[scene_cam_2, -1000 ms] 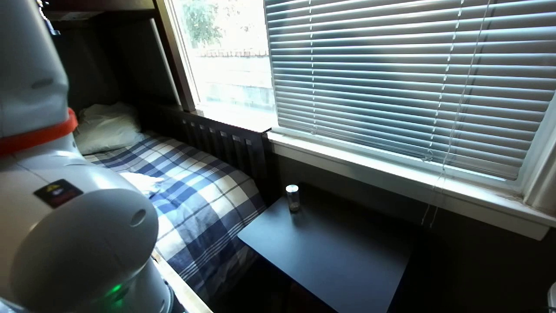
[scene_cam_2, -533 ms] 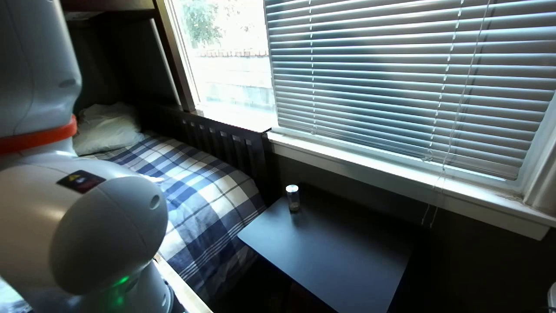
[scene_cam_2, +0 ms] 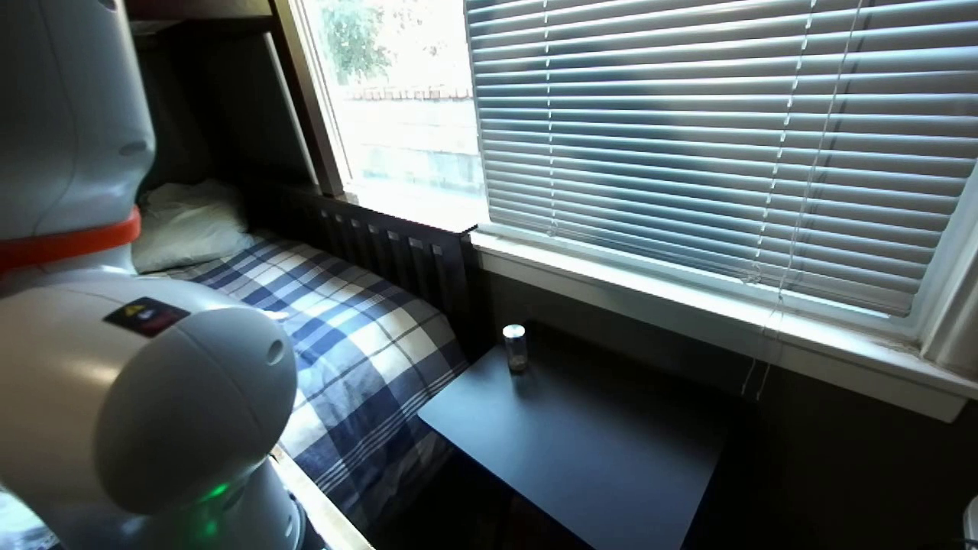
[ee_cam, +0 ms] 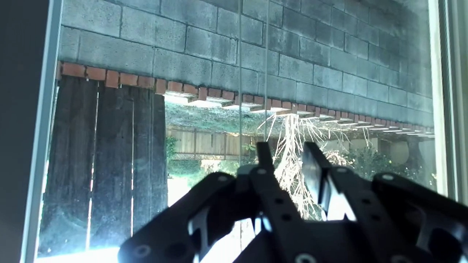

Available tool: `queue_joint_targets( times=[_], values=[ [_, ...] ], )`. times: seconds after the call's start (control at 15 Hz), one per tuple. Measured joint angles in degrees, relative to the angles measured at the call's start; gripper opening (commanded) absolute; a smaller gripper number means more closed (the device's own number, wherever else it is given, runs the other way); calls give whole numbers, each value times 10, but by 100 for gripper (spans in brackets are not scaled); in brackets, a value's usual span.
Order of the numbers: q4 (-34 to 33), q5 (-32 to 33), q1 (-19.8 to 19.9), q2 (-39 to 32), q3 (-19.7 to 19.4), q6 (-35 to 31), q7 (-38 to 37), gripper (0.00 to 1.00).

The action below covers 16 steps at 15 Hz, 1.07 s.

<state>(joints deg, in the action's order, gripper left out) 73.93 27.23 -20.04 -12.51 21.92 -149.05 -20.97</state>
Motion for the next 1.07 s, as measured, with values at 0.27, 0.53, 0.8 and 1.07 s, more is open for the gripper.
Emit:
queue_joint_targets(
  times=[0.27,0.53,0.8,1.07],
  values=[
    [-8,0,1,-4,-1,0,2,46],
    [-16,0,3,-5,-1,0,2,57],
    [-19,-11,2,-8,5,3,2,60],
    [-21,-36,2,-7,18,25,1,56]
  ],
)
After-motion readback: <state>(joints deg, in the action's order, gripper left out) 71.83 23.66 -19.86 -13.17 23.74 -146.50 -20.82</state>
